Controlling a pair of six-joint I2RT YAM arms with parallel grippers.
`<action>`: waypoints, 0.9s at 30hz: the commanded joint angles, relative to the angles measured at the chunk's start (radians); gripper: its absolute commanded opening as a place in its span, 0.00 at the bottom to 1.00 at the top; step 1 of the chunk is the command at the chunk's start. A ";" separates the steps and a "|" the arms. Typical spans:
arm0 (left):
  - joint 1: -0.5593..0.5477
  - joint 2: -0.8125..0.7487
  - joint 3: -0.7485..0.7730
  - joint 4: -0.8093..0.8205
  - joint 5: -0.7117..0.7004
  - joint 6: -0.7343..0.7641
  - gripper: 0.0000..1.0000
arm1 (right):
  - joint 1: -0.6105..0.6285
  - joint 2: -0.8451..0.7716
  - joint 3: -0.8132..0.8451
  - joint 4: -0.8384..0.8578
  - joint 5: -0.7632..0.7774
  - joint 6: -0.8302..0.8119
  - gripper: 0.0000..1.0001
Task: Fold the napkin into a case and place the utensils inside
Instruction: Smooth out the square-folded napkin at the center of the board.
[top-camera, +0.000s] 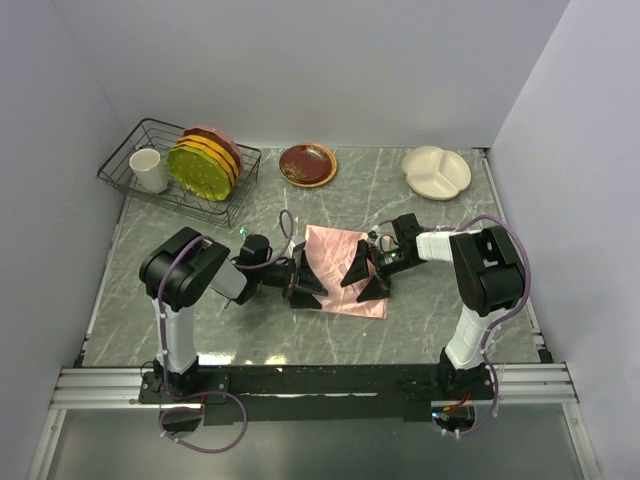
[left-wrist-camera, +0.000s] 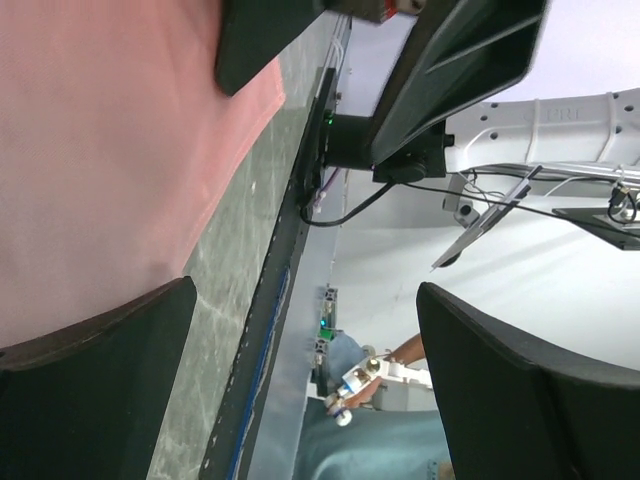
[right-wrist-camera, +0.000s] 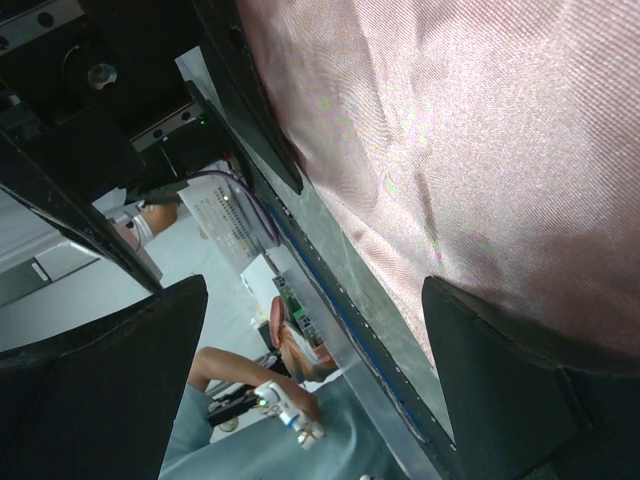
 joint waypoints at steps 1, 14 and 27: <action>0.008 -0.114 0.106 -0.103 -0.013 0.090 0.99 | -0.011 0.017 -0.018 -0.034 0.231 -0.081 0.98; 0.076 0.103 0.366 -0.117 -0.044 0.063 0.99 | -0.008 0.019 -0.004 -0.021 0.221 -0.063 0.99; 0.111 0.098 0.516 -0.380 -0.024 0.262 0.99 | -0.002 -0.088 0.010 -0.030 0.151 -0.056 0.98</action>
